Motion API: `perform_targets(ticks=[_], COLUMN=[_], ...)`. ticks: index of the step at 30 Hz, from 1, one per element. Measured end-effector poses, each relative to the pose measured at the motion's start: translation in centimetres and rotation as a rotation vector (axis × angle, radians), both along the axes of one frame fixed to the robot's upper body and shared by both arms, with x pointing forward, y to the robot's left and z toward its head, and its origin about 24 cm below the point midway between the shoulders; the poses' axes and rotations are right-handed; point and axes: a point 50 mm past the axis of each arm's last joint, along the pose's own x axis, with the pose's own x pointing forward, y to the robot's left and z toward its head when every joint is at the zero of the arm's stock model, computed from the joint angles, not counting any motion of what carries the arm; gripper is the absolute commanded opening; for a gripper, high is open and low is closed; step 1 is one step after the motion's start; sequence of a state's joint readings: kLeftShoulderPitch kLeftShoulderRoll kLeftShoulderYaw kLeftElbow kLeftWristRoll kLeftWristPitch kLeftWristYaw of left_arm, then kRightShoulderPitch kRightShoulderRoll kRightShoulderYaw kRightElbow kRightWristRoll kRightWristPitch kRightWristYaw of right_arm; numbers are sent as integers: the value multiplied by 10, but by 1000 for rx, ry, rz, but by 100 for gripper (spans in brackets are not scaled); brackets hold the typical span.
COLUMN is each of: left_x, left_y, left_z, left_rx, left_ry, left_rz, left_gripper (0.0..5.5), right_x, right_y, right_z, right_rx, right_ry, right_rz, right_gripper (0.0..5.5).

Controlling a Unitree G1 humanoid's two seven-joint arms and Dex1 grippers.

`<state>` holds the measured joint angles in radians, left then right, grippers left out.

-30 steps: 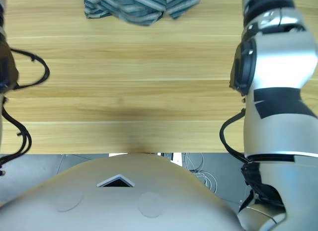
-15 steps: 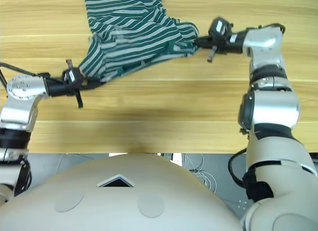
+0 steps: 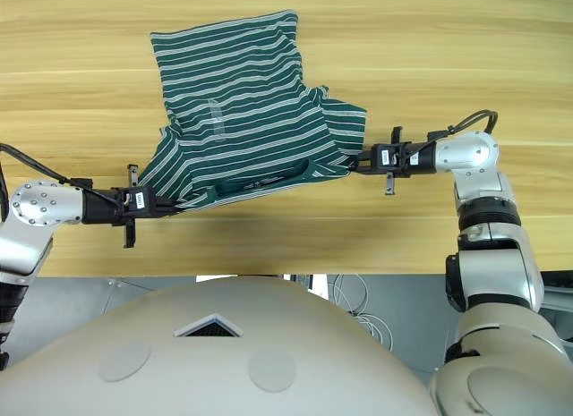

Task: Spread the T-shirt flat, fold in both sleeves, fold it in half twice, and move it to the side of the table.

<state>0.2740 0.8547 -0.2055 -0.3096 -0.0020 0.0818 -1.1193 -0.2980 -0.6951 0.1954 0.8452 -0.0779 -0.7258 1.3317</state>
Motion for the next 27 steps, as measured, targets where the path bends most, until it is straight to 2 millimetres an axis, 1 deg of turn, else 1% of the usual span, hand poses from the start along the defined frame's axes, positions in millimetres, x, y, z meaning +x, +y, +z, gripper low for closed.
perform_targets(ticks=[2,3,5,6,8,9,11,13,14,16,17,18,19,20,23,24,27], left_x=[-10,-16,-19,-22,-23,-23,-14,-10,-11,-13,-12,-9,-6,-3,-11,-16,-33], left_y=[-12,-19,-24,-31,-43,-45,-38,-29,-24,-15,-10,-5,0,5,18,25,41], left_z=[3,5,8,15,31,36,44,47,49,53,57,59,58,56,45,39,28], left_rx=[-18,-29,-28,-48,-123,-141,-133,-106,-100,-114,-140,-188,-236,-313,-463,-496,-524], left_ry=[-17,-30,-61,-90,-138,-149,-203,-221,-216,-205,-213,-225,-229,-227,-174,-160,-137], left_rz=[-35,-51,-50,-47,-27,-18,31,55,67,100,139,214,310,445,756,870,1092], left_gripper=[84,97,122,147,149,149,149,149,149,149,149,149,149,149,149,149,149], right_x=[-6,-13,-26,-29,-27,-26,-24,-22,-16,4,19,33,42,48,51,52,56], right_y=[0,-1,-2,-2,-2,-1,-1,-2,0,8,18,29,42,59,100,119,162], right_z=[2,3,3,7,15,17,32,41,44,50,52,50,46,39,24,20,14], right_rx=[14,20,48,72,86,100,158,203,225,266,288,289,288,275,266,285,280], right_ry=[41,84,161,184,192,198,223,244,248,212,166,123,98,91,113,132,158], right_rz=[28,57,81,96,102,101,103,84,74,52,21,-23,-41,-31,33,48,105], right_gripper=[153,167,196,221,255,273,315,315,315,315,315,315,315,315,315,315,315])
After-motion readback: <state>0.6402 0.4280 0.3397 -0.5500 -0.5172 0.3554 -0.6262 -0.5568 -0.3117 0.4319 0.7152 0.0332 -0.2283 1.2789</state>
